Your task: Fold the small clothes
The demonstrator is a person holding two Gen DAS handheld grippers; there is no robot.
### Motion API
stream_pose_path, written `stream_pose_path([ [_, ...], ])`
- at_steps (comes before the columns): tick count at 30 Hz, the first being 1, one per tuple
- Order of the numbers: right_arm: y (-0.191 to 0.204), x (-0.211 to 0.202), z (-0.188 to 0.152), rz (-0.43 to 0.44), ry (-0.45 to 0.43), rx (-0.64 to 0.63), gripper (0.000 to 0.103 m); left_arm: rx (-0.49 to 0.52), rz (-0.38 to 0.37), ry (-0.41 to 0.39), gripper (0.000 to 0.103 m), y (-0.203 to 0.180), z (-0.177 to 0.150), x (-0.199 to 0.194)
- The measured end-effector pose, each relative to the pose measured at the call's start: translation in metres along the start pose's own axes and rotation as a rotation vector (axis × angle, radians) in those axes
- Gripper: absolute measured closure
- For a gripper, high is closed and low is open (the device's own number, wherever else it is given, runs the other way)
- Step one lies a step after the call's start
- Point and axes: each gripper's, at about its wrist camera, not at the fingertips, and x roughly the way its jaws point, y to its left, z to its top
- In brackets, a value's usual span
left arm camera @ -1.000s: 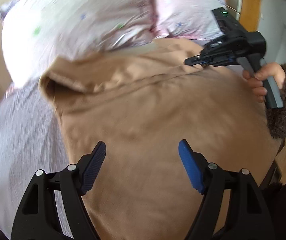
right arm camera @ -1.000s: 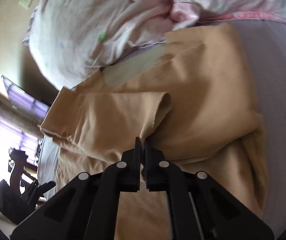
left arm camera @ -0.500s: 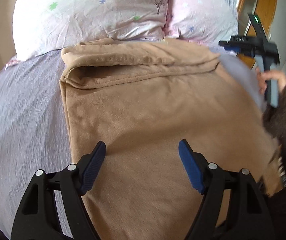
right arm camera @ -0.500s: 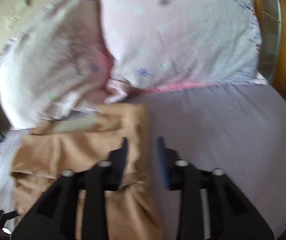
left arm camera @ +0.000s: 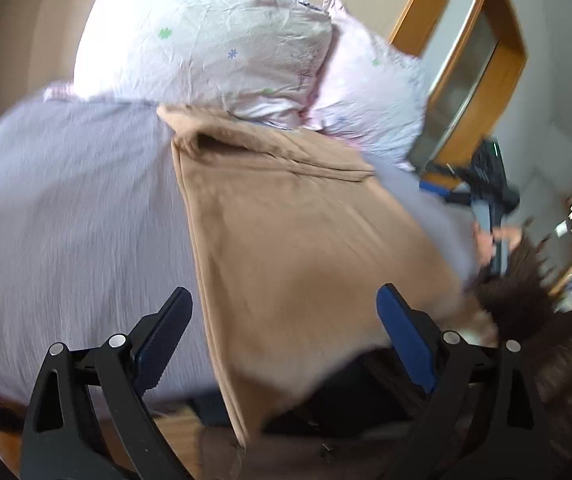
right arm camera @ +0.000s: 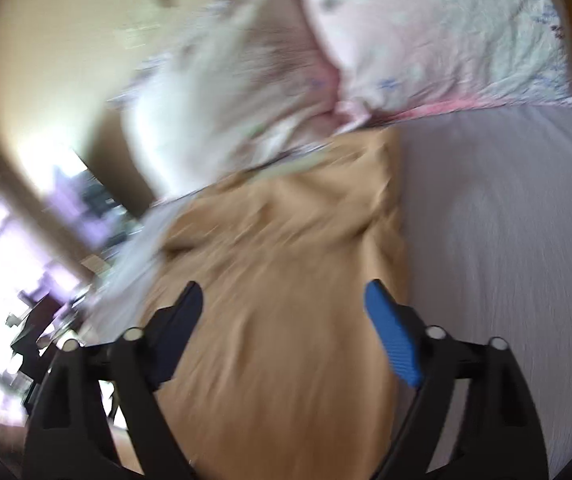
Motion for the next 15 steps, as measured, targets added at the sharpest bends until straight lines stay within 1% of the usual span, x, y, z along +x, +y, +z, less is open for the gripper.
stream_pose_path([
  [1,0.002,-0.017,-0.023,0.055,0.020,-0.021,0.014,-0.031,-0.040,0.004,0.008,0.006,-0.011,-0.007],
  [2,0.004,-0.034,-0.048,0.089,0.038,-0.036,0.012,-0.046,-0.053,0.008,0.008,0.008,-0.017,-0.009],
  [3,0.002,-0.044,-0.064,0.100,0.054,-0.042,0.009,-0.074,-0.057,0.022,0.008,0.013,-0.028,-0.012],
  [5,-0.006,-0.061,-0.103,0.094,0.099,-0.021,0.009,-0.112,-0.036,0.058,0.008,0.020,-0.042,-0.009],
  [6,-0.016,-0.066,-0.121,0.084,0.126,0.018,0.009,-0.136,-0.017,0.083,0.008,0.024,-0.049,-0.004],
  [8,-0.036,-0.066,-0.147,0.038,0.158,0.108,0.009,-0.162,-0.016,0.103,0.008,0.028,-0.055,0.003],
  [9,-0.043,-0.061,-0.154,0.022,0.166,0.141,0.009,-0.178,-0.021,0.116,0.008,0.031,-0.057,0.010],
  [11,-0.056,-0.047,-0.164,0.040,0.179,0.205,0.010,-0.197,-0.022,0.138,0.009,0.032,-0.054,0.024],
  [12,-0.059,-0.040,-0.166,0.061,0.180,0.214,0.013,-0.201,-0.022,0.143,0.013,0.032,-0.054,0.028],
  [13,-0.060,-0.032,-0.167,0.091,0.183,0.218,0.016,-0.210,-0.024,0.148,0.019,0.031,-0.053,0.034],
  [14,-0.061,-0.022,-0.166,0.121,0.188,0.218,0.017,-0.224,-0.040,0.150,0.022,0.031,-0.052,0.039],
  [15,-0.060,-0.018,-0.168,0.137,0.191,0.218,0.025,-0.244,-0.062,0.152,0.028,0.032,-0.051,0.044],
])
